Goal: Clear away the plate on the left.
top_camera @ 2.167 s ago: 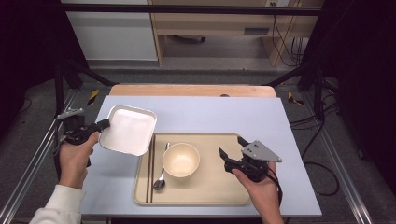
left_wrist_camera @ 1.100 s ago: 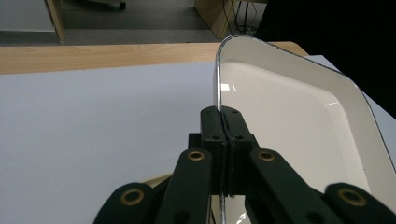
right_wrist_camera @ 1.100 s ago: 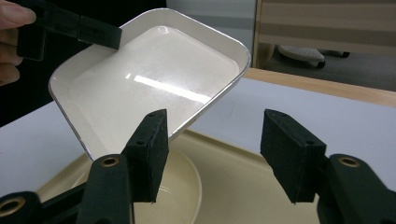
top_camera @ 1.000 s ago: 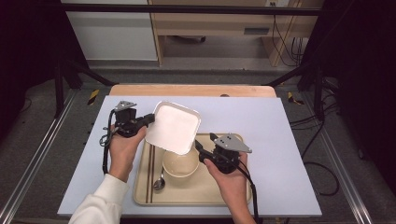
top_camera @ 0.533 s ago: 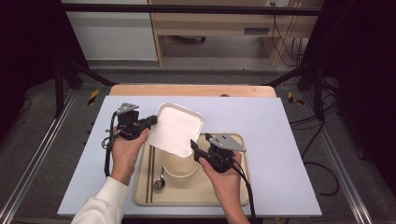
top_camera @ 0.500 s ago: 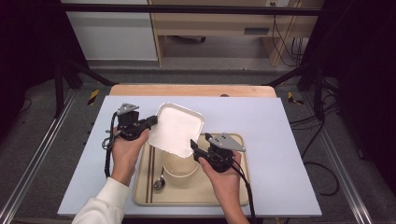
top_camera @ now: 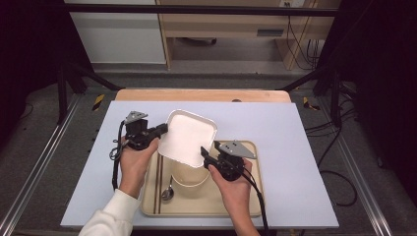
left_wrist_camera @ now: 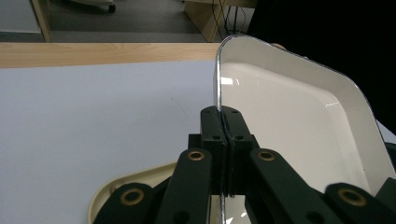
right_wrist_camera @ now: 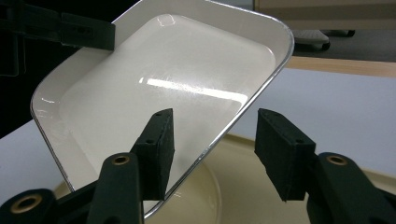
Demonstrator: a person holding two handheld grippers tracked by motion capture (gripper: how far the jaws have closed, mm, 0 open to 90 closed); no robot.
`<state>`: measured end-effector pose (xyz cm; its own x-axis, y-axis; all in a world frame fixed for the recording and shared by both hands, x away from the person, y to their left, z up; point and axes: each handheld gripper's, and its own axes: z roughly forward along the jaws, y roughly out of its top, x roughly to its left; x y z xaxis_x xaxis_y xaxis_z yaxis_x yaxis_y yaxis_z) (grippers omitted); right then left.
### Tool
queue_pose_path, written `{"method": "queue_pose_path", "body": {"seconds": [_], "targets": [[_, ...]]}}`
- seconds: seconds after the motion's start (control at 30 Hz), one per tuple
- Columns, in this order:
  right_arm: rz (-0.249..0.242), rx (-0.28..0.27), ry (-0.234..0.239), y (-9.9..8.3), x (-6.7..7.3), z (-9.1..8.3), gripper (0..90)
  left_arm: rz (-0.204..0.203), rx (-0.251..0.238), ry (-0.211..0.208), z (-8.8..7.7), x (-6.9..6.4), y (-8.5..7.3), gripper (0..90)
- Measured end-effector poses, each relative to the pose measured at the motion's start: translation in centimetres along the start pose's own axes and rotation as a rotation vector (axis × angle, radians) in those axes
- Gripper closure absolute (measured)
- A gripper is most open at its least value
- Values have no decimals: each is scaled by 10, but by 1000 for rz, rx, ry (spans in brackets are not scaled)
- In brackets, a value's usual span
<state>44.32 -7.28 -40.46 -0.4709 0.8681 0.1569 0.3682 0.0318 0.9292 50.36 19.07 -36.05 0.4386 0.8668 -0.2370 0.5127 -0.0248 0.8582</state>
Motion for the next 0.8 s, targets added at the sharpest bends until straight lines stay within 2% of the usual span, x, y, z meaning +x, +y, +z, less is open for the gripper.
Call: {"method": "queue_pose_path", "body": {"seconds": [0.2,0.57,0.8], "targets": [[3,-4,0,0,1,1,540,-11,-5,-9,0,-2,0,890],[26,11,-60,5,-7,0,714,-34,31,-40,3,-1,-12,886],[27,9,-81,13,-13,-2,804,-31,35,-55,2,-6,-18,887]]}}
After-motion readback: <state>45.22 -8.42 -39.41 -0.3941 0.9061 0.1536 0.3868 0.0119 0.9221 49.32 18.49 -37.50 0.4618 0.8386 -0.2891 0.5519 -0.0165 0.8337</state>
